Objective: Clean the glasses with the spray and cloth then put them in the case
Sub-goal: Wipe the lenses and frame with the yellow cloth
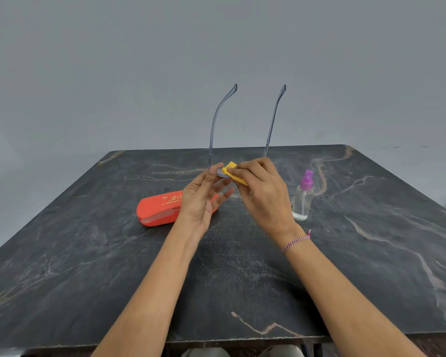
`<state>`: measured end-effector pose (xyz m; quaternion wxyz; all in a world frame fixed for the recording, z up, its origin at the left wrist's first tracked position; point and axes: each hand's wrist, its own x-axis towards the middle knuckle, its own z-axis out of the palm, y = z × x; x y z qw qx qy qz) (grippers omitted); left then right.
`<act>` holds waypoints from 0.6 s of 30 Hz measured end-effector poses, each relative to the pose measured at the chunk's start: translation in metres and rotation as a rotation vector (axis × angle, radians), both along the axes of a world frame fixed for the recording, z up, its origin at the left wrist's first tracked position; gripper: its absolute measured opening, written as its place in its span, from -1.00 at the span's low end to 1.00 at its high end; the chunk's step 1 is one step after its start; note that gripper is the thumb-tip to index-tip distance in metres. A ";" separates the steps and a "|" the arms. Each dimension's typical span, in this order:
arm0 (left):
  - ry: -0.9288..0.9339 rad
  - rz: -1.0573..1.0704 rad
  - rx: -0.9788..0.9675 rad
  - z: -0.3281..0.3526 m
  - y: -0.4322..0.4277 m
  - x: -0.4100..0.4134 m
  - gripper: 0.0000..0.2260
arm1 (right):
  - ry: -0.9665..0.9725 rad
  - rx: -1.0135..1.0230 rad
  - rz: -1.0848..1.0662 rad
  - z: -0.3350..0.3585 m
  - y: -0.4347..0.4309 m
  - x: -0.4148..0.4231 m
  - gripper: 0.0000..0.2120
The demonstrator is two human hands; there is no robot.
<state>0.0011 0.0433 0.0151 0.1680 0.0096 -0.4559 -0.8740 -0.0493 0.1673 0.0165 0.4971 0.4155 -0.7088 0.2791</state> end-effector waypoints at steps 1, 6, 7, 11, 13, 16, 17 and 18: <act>-0.003 -0.040 0.005 0.000 0.001 0.000 -0.61 | 0.002 -0.004 0.002 0.000 0.000 0.000 -0.86; 0.054 -0.160 0.079 -0.007 -0.002 -0.002 -0.54 | -0.006 -0.048 0.029 0.000 -0.001 0.003 -0.90; 0.066 -0.181 0.085 -0.008 -0.003 -0.003 -0.49 | -0.008 -0.053 0.032 0.000 -0.001 0.004 -0.90; 0.094 -0.218 0.105 -0.009 -0.004 -0.004 -0.33 | -0.017 -0.061 0.042 0.000 -0.001 0.006 -0.93; 0.112 -0.225 0.121 -0.009 -0.005 -0.004 -0.32 | -0.029 -0.061 0.058 0.001 -0.002 0.006 -0.93; 0.133 -0.211 0.129 -0.009 -0.007 -0.004 -0.35 | -0.064 -0.014 0.115 0.002 0.000 0.006 -0.87; 0.140 -0.204 0.126 -0.010 -0.007 -0.005 -0.36 | -0.088 0.009 0.133 0.002 0.001 0.005 -0.84; 0.146 -0.199 0.121 -0.010 -0.007 -0.006 -0.37 | -0.117 0.026 0.142 0.002 0.001 0.005 -0.81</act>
